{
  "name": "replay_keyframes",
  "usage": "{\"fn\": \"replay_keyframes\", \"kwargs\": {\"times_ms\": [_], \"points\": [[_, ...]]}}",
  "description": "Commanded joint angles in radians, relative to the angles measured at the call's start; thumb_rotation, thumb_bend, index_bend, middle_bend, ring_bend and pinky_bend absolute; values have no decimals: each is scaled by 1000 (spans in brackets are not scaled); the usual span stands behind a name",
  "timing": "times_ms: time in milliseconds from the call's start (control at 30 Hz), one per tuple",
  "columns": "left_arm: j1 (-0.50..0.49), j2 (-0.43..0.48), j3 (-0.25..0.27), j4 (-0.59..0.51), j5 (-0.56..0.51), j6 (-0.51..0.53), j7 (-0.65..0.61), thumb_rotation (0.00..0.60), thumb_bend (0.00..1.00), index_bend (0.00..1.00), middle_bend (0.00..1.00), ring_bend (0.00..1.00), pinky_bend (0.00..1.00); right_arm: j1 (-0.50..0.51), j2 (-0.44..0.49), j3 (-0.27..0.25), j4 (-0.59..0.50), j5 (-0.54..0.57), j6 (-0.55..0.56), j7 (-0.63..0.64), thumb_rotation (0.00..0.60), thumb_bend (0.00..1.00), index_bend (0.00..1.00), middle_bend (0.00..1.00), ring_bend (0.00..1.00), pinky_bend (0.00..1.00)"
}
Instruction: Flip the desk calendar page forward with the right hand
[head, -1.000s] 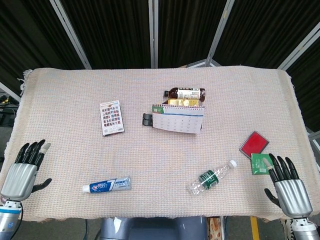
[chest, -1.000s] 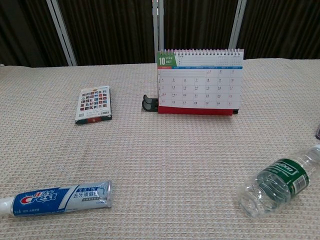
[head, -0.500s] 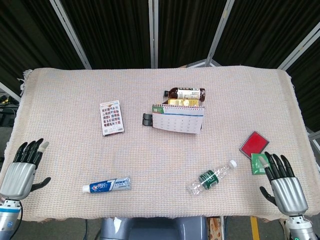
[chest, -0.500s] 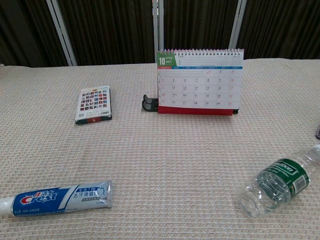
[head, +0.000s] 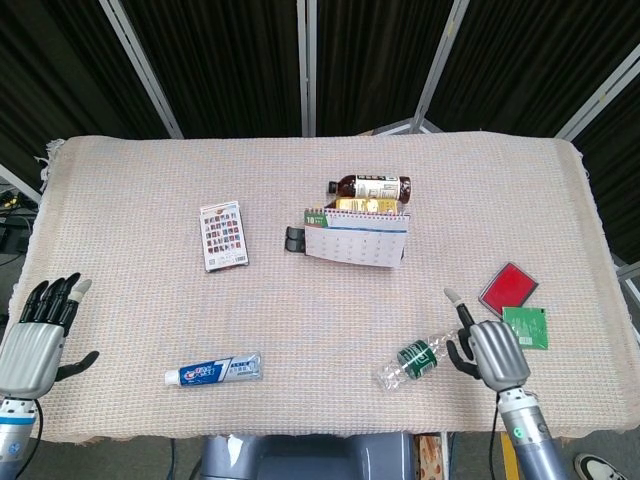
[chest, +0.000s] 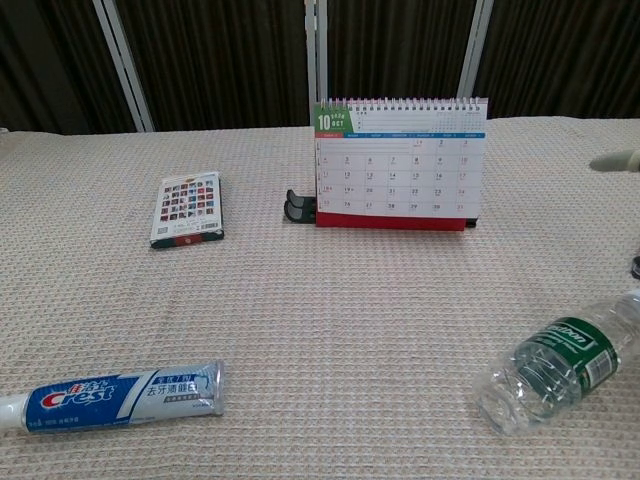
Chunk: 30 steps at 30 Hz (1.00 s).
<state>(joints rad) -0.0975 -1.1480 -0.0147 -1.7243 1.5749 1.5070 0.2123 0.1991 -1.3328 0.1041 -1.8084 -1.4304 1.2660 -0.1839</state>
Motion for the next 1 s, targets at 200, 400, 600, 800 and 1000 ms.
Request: {"fn": "replay_keyframes", "kwargs": {"times_ms": [200,400,600,800,1000], "points": [[4,1,-3,-2,11,18,-2,600,133,0,0,0,0,202,-114,220,-89,597,-410,291,600,422,0,843,801,693],[6,5,-6,-5,22,31,-7,600,133,0,0,0,0,241,-165,266,10,683,-473,399,600,413,0,837,796,691],[3,4,-8,-7,20,28,-7,600,133,0,0,0,0,270,-189,278,75,712,-493,428,600,413,0,834,794,688],[-3,2,-13,-6,8,14,-6,600,133,0,0,0,0,291,-205,283,130,729,-505,449,600,413,0,831,792,685],[-7,0,-14,-5,4,6,-7,600,133,0,0,0,0,312,-223,288,180,746,-519,467,600,413,0,829,790,684]]}}
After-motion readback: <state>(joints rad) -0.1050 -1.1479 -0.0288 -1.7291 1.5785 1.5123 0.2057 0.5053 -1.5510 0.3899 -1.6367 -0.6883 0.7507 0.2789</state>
